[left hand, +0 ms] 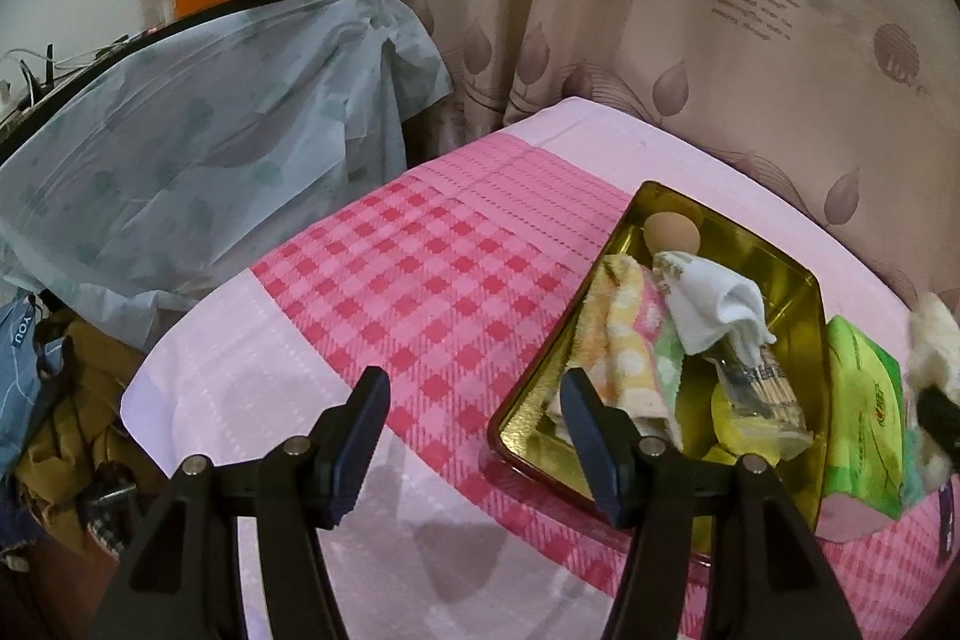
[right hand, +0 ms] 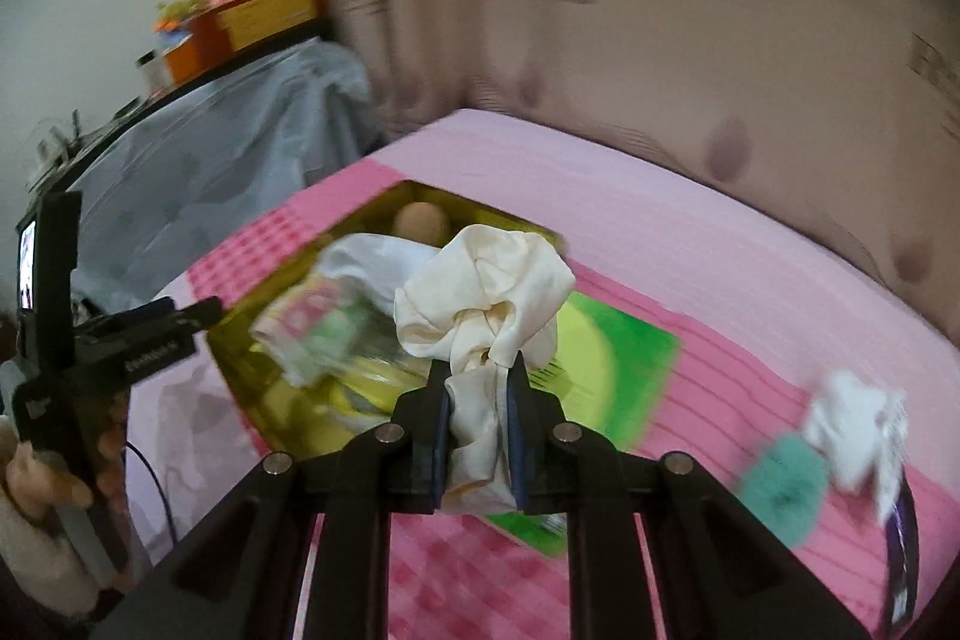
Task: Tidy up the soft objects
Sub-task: 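Carry the cream scrunchie into the tin and open the right gripper, then grasp the black package with the right gripper, then grasp the teal fluffy scrunchie with the left gripper while the right holds the black package, then carry the teal scrunchie into the gold tin and open the left gripper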
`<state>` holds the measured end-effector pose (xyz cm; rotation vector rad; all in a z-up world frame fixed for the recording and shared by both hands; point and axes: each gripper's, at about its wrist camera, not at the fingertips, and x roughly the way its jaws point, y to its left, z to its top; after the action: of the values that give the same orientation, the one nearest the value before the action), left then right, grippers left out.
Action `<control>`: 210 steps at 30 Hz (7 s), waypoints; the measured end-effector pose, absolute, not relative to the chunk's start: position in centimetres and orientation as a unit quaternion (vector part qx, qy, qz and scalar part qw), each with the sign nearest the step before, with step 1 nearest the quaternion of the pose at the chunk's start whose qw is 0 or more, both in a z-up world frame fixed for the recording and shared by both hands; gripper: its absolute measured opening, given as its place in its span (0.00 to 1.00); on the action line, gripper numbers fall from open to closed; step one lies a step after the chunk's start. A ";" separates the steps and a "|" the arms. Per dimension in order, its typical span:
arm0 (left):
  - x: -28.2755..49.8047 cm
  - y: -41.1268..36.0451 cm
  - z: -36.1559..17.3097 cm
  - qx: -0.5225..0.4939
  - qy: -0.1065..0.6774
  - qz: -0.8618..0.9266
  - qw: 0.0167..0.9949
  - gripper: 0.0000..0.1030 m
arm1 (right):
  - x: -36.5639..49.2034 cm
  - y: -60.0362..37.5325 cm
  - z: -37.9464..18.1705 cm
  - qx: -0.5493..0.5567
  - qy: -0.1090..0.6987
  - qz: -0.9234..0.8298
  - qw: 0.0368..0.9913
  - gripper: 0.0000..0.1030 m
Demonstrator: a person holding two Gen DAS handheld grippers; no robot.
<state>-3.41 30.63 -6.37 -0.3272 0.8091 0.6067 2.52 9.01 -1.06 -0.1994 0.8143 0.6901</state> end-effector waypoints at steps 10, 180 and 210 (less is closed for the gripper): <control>-3.7 32.0 -6.7 -0.181 0.386 0.300 0.853 0.59 | 2.9 16.6 -4.1 -0.136 0.417 0.362 0.822 0.14; 2.7 20.3 -4.1 -0.024 0.433 0.146 0.889 0.16 | 2.4 -23.1 -10.8 -0.028 0.449 0.066 0.890 0.40; 7.8 23.9 -10.1 -0.036 0.485 0.160 0.859 0.16 | 2.5 -23.1 -10.8 -0.031 0.449 0.065 0.891 0.40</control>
<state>7.82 23.91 -10.11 -0.0759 1.0184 0.3354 2.48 -23.09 -10.77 -0.0654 0.9325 0.1343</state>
